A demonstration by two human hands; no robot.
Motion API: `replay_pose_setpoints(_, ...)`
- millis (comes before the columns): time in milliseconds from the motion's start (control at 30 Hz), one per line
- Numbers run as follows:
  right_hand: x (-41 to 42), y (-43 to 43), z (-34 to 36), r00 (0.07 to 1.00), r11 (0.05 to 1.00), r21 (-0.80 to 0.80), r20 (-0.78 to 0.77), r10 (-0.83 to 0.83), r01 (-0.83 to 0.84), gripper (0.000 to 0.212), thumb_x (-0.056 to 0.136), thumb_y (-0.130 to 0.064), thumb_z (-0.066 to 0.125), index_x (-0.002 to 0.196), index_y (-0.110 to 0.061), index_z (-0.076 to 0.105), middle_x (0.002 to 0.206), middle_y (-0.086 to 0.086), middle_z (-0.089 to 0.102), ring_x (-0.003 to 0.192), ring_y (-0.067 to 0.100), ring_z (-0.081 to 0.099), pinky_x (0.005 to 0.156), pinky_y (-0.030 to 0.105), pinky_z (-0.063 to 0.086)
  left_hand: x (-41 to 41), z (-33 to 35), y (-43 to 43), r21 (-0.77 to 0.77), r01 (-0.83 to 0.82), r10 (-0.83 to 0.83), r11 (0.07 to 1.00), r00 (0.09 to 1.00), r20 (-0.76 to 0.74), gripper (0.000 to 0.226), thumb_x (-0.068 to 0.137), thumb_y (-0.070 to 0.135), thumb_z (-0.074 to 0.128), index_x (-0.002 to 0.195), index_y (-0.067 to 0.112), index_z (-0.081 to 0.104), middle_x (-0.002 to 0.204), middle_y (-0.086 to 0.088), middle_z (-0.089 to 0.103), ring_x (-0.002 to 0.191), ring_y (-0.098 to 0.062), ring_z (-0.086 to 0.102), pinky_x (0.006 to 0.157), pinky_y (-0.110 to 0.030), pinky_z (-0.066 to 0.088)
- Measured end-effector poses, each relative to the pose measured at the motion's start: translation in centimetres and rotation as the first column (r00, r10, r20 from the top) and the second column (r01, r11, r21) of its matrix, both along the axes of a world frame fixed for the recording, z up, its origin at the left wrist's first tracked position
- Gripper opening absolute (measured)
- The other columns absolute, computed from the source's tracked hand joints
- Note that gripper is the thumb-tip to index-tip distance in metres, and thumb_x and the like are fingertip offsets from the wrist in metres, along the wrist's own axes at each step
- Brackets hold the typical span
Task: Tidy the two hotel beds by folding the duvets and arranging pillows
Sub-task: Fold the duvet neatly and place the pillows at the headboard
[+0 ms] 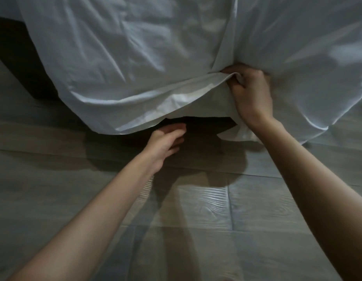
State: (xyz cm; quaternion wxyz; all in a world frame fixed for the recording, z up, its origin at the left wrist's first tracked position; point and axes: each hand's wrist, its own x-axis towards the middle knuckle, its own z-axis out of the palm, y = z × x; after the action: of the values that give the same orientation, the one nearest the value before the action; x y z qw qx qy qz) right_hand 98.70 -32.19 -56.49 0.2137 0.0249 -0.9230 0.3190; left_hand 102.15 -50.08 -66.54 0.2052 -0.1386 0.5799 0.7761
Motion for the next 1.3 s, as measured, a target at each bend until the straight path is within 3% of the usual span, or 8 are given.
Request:
replay_pose_setpoints(133, -0.9, -0.1, 0.4, 1.0, 1.0, -0.006, 0.01, 0.011, -0.011, 0.023, 0.095, -0.024, 0.054, 0.109, -0.021, 0.072, 0.111, -0.005, 0.07, 0.107, 0.009, 0.059, 0.088, 0.023, 0.046, -2.1, -3.4, 2.1, 0.112, 0.002, -0.029, 0.994, 0.97, 0.241, 0.019, 0.096, 0.023, 0.057, 0.114, 0.026, 0.06, 0.131, 0.0, 0.06, 0.112, -0.018, 0.057, 0.088, -0.035, 0.045)
replay_pose_setpoints(233, -1.3, 0.2, 0.2, 1.0, 1.0, 0.021, 0.014, 0.018, -0.018, 0.022, 0.094, -0.024, 0.056, 0.108, -0.022, 0.072, 0.111, -0.003, 0.071, 0.109, 0.012, 0.06, 0.087, 0.021, 0.044, -4.0, -5.5, 3.5, 0.269, -0.106, 0.014, 0.957, 0.946, 0.324, 0.041, 0.093, 0.032, 0.06, 0.132, 0.025, 0.052, 0.141, 0.001, 0.051, 0.122, -0.022, 0.052, 0.087, -0.038, 0.046)
replay_pose_setpoints(367, -1.7, 0.7, -0.3, 0.999, 0.999, 0.034, 0.037, -0.009, 0.008, 0.022, 0.093, -0.025, 0.057, 0.109, -0.024, 0.071, 0.113, -0.001, 0.069, 0.112, 0.018, 0.058, 0.091, 0.028, 0.046, -6.5, -7.0, 4.8, 0.368, -0.215, 0.097, 0.905, 0.945, 0.312, 0.052, 0.089, 0.037, 0.063, 0.138, 0.032, 0.046, 0.148, 0.002, 0.041, 0.129, -0.025, 0.046, 0.09, -0.043, 0.046)
replay_pose_setpoints(467, -1.6, 0.8, -0.6, 0.999, 0.999, 0.04, 0.036, -0.012, 0.01, 0.022, 0.092, -0.026, 0.056, 0.108, -0.025, 0.071, 0.112, -0.001, 0.07, 0.112, 0.02, 0.058, 0.09, 0.028, 0.046, -7.8, -7.2, 5.3, 0.447, -0.226, 0.123, 0.866, 0.961, 0.248, 0.055, 0.089, 0.038, 0.065, 0.139, 0.03, 0.046, 0.144, 0.003, 0.047, 0.117, -0.018, 0.052, 0.089, -0.04, 0.047)
replay_pose_setpoints(733, -0.4, 0.3, -1.3, 0.999, 0.996, 0.081, 0.029, -0.046, 0.044, 0.023, 0.097, -0.023, 0.047, 0.111, -0.024, 0.064, 0.109, 0.001, 0.068, 0.104, 0.023, 0.059, 0.081, 0.035, 0.047, -4.6, -5.5, 6.6, 0.349, -0.309, 0.229, 0.885, 0.94, 0.252, 0.018, 0.09, 0.021, 0.065, 0.103, 0.028, 0.055, 0.107, 0.003, 0.063, 0.105, -0.014, 0.058, 0.096, -0.035, 0.044)
replay_pose_setpoints(967, 1.0, -0.5, -1.1, 0.995, 0.972, 0.225, 0.053, -0.084, 0.069, 0.025, 0.098, -0.024, 0.043, 0.116, -0.02, 0.06, 0.11, 0.012, 0.068, 0.103, 0.038, 0.057, 0.077, 0.039, 0.04, 2.9, -0.7, 6.3, 0.436, -0.313, 0.211, 0.844, 0.94, 0.266, 0.013, 0.088, 0.013, 0.066, 0.1, 0.016, 0.064, 0.091, 0.002, 0.073, 0.085, -0.009, 0.068, 0.078, -0.024, 0.049)
replay_pose_setpoints(1167, 4.0, -1.4, 0.6, 0.982, 0.919, 0.382, 0.186, 0.023, -0.094, 0.026, 0.098, -0.025, 0.036, 0.116, -0.014, 0.051, 0.106, 0.017, 0.067, 0.093, 0.044, 0.06, 0.064, 0.037, 0.028, 6.3, 6.7, 5.5, 0.394, -0.298, 0.195, 0.869, 0.94, 0.28, 0.008, 0.089, 0.007, 0.063, 0.091, 0.014, 0.066, 0.084, -0.001, 0.074, 0.084, -0.01, 0.069, 0.088, -0.025, 0.051)
replay_pose_setpoints(1300, 7.5, -0.8, 3.1, 0.918, 0.913, 0.288, 0.354, 0.179, -0.289, 0.038, 0.096, -0.02, 0.044, 0.134, -0.017, 0.039, 0.116, 0.015, 0.064, 0.094, 0.042, 0.061, 0.07, 0.041, 0.043, 9.1, 11.5, 5.1, 0.307, -0.332, 0.211, 0.892, 0.906, 0.368, 0.009, 0.09, 0.008, 0.062, 0.095, 0.013, 0.067, 0.095, -0.004, 0.073, 0.088, -0.012, 0.069, 0.079, -0.021, 0.054)
